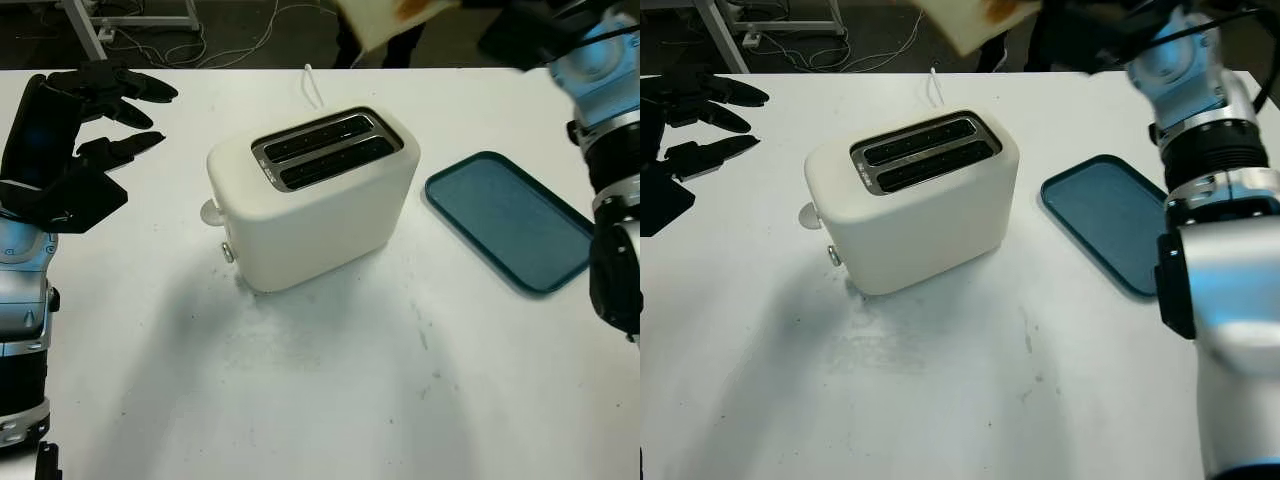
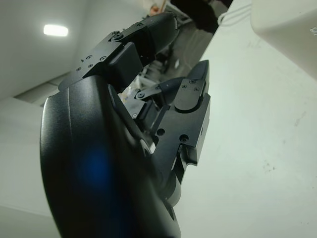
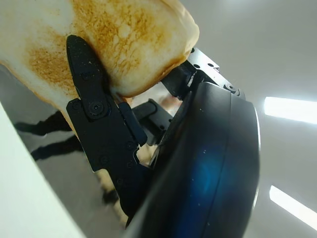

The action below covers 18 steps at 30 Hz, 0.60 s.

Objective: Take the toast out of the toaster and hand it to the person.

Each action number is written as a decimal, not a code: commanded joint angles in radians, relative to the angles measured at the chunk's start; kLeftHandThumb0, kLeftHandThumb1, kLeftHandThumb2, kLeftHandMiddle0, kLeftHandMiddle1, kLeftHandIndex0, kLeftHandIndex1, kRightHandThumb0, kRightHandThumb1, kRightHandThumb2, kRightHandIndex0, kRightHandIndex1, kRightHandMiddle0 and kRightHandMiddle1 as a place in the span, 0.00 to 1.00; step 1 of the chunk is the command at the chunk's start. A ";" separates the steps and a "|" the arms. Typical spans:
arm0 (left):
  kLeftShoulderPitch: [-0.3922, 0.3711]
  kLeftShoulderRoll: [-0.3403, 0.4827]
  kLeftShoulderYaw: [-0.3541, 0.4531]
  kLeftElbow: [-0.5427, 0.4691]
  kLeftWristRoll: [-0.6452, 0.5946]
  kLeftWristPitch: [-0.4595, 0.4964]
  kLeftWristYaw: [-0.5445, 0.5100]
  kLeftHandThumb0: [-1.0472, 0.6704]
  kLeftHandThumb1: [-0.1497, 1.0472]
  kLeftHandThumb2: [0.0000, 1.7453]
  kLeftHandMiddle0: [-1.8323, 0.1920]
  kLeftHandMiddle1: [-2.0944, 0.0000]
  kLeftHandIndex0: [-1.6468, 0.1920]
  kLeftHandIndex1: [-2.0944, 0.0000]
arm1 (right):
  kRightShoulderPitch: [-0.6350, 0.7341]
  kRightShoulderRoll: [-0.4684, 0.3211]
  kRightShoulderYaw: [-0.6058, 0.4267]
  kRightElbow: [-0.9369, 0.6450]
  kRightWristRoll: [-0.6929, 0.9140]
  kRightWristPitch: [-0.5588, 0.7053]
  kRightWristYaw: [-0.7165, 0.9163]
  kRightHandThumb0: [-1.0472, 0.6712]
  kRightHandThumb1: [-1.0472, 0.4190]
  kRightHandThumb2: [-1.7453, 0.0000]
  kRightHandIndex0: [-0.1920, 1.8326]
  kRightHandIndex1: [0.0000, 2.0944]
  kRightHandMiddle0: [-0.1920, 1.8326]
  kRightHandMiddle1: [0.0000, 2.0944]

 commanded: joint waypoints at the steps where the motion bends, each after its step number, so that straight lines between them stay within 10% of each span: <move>1: 0.014 -0.004 0.007 -0.006 -0.001 0.005 0.008 0.63 0.81 0.01 0.57 0.55 0.49 0.74 | -0.030 -0.005 -0.031 0.030 0.041 0.074 0.003 0.28 0.09 0.84 0.66 0.83 0.57 0.83; 18: 0.028 0.000 0.003 -0.038 0.016 0.047 0.012 0.63 0.81 0.01 0.56 0.56 0.49 0.75 | 0.043 0.176 -0.136 0.192 0.147 0.506 -0.122 0.49 0.09 0.88 0.41 0.83 0.35 0.77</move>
